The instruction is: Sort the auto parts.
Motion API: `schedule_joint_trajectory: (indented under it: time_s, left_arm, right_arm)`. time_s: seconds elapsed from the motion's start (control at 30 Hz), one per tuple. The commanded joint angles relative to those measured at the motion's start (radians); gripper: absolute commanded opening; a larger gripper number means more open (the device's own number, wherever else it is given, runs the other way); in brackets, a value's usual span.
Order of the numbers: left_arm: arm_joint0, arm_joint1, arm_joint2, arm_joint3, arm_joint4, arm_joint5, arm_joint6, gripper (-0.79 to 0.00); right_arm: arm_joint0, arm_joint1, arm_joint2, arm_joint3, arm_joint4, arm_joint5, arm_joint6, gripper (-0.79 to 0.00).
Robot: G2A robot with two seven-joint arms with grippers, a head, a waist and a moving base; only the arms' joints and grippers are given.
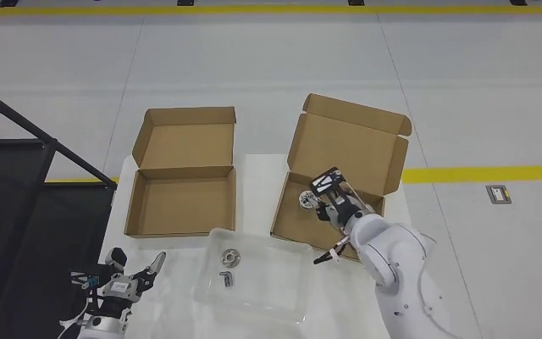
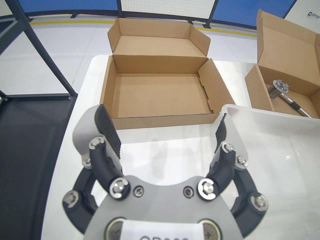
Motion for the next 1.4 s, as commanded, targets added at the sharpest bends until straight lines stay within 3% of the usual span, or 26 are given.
schedule_joint_trajectory:
  time_s: [0.0,0.53,0.77,1.07,1.23,1.37]
  left_arm:
    - [0.000,0.000,0.000,0.000,0.000,0.000,0.000,0.000]
    - [0.005,-0.001,0.015,-0.015,0.049,0.002,0.023,0.000]
    - [-0.046,0.013,0.018,-0.033,0.180,-0.183,0.042,0.000]
    - [-0.216,0.056,0.008,-0.075,0.427,-0.577,-0.104,0.000]
    - [-0.329,0.073,0.062,-0.059,0.529,-0.728,-0.177,0.000]
    - [-0.398,0.084,0.143,-0.057,0.678,-0.790,-0.176,0.000]
  right_arm:
    - [-0.005,0.000,-0.009,-0.021,-0.008,-0.004,-0.001,0.000]
    - [-0.013,0.001,-0.011,-0.017,-0.007,-0.010,-0.024,0.000]
    - [-0.003,0.014,-0.087,-0.029,-0.076,-0.187,-0.055,0.000]
    - [-0.057,0.045,-0.147,-0.205,-0.155,-0.489,-0.104,0.000]
    - [-0.109,0.065,-0.167,-0.294,-0.252,-0.596,-0.140,0.000]
    - [-0.164,0.079,-0.165,-0.348,-0.326,-0.607,-0.131,0.000]
